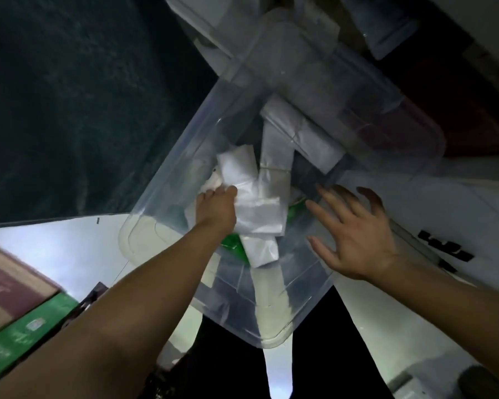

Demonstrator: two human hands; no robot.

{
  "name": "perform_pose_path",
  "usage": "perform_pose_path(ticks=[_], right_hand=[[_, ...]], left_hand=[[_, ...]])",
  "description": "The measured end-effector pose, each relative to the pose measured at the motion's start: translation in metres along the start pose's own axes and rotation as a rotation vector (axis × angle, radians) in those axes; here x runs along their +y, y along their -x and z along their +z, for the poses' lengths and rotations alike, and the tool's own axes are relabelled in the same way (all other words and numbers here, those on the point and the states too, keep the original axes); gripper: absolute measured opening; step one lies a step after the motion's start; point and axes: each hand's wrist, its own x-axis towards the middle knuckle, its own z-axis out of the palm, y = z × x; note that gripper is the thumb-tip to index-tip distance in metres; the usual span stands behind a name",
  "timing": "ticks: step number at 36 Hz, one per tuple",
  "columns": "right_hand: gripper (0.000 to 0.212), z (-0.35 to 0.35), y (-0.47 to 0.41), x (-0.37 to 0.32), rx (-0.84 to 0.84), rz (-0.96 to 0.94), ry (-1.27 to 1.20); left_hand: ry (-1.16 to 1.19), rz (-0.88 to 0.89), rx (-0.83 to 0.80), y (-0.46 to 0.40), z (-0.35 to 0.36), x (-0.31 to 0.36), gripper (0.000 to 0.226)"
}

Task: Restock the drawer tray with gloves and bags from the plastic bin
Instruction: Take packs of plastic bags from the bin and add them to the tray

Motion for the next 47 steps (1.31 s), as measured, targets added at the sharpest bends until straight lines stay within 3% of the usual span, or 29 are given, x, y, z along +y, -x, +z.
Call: perform_pose_path(ticks=[5,11,15,20,23,26,29,35,40,47], right_hand=[[0.065,-0.004,-0.001,-0.001,-0.107,0.03,-0.034],[0.076,-0.025,-0.004,-0.008,-0.259,0.105,-0.124],[0.077,-0.046,-0.011,-0.018,-0.207,0.33,-0.516],[0.062,-0.091,-0.014,-0.036,-0.032,0.598,-1.119],[0.047,-0.118,-0.013,-0.049,-0.178,0.774,-1.537],[0.042,-0.138,-0.008,-0.054,-0.282,0.784,-1.753],[0.033,-0.147,0.0,-0.051,-0.196,0.693,-1.719],[0.03,-0.136,0.024,-0.034,-0.014,0.699,-1.575],[0.03,-0.11,0.046,-0.011,0.089,0.842,-1.414],[0.024,-0.075,0.066,0.011,0.093,1.072,-1.497]], left_hand=[[0.028,0.037,-0.123,0.009,-0.004,0.001,0.028],[0.304,-0.014,0.017,0.058,-0.044,0.0,0.024],[0.781,-0.044,0.029,0.094,-0.085,0.002,0.012],[1.296,-0.153,-0.016,0.144,-0.125,0.015,0.02],[1.498,-0.152,-0.059,0.167,-0.136,0.029,0.025],[1.639,-0.11,-0.163,0.184,-0.138,0.045,0.027],[1.656,-0.068,-0.21,0.193,-0.134,0.062,0.028],[1.598,-0.06,-0.275,0.186,-0.123,0.089,0.031],[1.526,-0.222,-0.246,0.14,-0.113,0.089,0.034],[1.418,-0.309,-0.243,0.026,-0.107,0.097,0.016]])
